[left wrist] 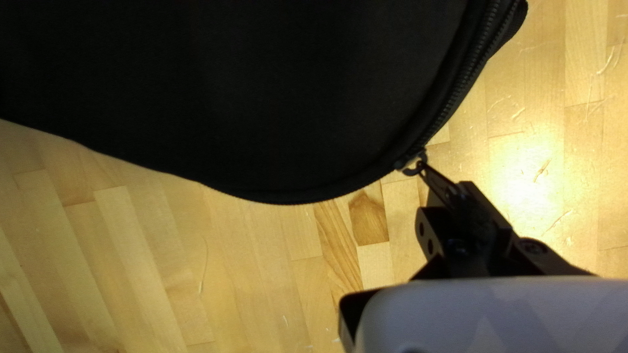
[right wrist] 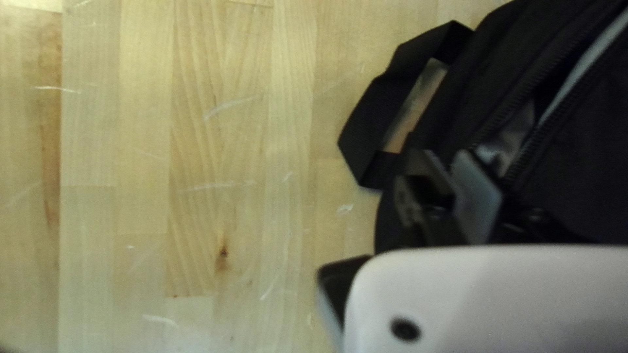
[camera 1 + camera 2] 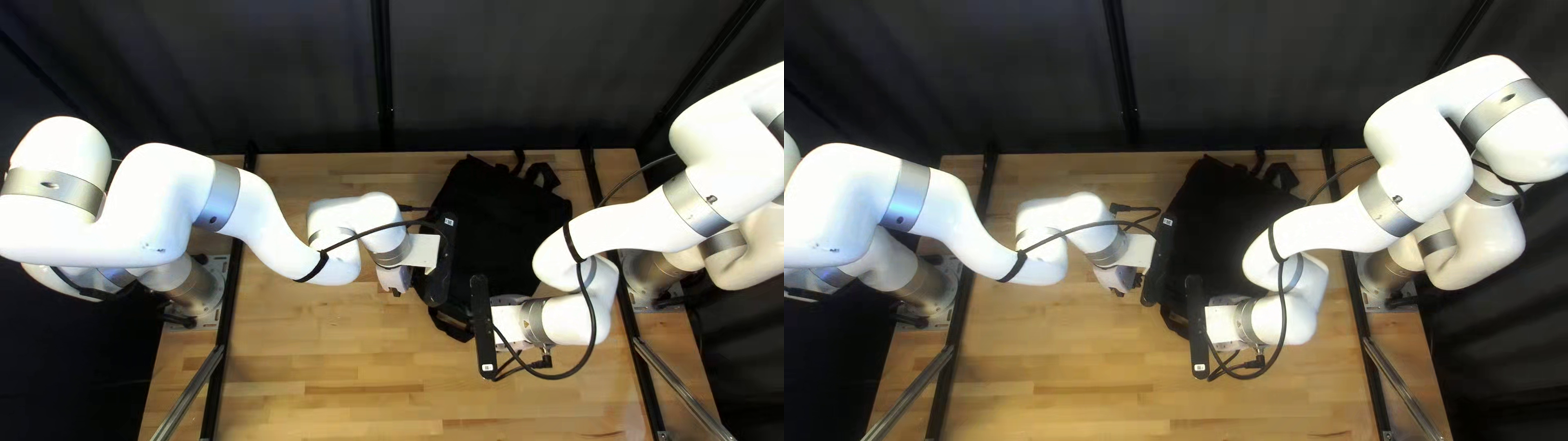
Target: Remove a lunch box from a kids backpack
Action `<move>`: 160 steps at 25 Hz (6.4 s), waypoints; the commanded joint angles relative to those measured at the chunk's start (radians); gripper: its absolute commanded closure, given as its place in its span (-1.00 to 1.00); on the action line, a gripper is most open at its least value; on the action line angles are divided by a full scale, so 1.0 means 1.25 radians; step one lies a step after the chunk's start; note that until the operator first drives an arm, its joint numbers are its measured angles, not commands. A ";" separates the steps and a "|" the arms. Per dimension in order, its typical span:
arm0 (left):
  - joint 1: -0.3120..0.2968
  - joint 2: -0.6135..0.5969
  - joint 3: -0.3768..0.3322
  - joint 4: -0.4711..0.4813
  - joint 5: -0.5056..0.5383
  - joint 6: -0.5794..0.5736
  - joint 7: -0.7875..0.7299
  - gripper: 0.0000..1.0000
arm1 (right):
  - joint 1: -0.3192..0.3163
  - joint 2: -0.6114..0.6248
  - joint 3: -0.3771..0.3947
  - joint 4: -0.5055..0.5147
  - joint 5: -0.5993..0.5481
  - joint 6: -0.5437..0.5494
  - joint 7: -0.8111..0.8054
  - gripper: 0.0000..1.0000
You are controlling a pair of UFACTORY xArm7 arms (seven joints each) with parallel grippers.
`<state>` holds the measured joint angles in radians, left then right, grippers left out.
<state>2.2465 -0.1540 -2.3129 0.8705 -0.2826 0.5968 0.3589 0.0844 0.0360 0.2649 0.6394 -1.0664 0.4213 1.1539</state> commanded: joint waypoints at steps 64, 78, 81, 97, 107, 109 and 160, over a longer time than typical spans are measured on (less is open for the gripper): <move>0.079 -0.053 -0.042 0.050 -0.115 0.012 0.173 1.00 | 0.102 -0.068 0.096 -0.045 0.257 0.059 -0.276 1.00; 0.162 -0.111 -0.067 0.109 -0.197 0.029 0.277 1.00 | 0.131 -0.078 0.111 -0.026 0.334 0.097 -0.357 1.00; 0.178 -0.121 -0.073 0.116 -0.214 0.027 0.296 1.00 | 0.129 -0.075 0.108 -0.023 0.337 0.096 -0.369 1.00; 0.256 -0.182 -0.104 0.161 -0.301 0.015 0.367 1.00 | 0.123 -0.072 0.104 -0.033 0.319 0.081 -0.366 1.00; 0.261 -0.172 -0.086 0.168 -0.284 0.030 0.360 1.00 | 0.118 -0.073 0.099 -0.039 0.308 0.073 -0.365 1.00; 0.250 -0.157 -0.076 0.162 -0.268 0.030 0.346 0.71 | 0.117 -0.074 0.099 -0.040 0.303 0.073 -0.359 1.00; 0.156 0.308 -0.573 0.079 0.572 0.562 -0.699 -1.00 | 0.021 -0.074 0.028 0.075 0.214 0.258 -0.190 -1.00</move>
<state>2.4414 0.2309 -3.0294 0.9695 0.4322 1.2999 -0.5143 0.1175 -0.0910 0.3034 0.7315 -0.7736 0.7537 0.8868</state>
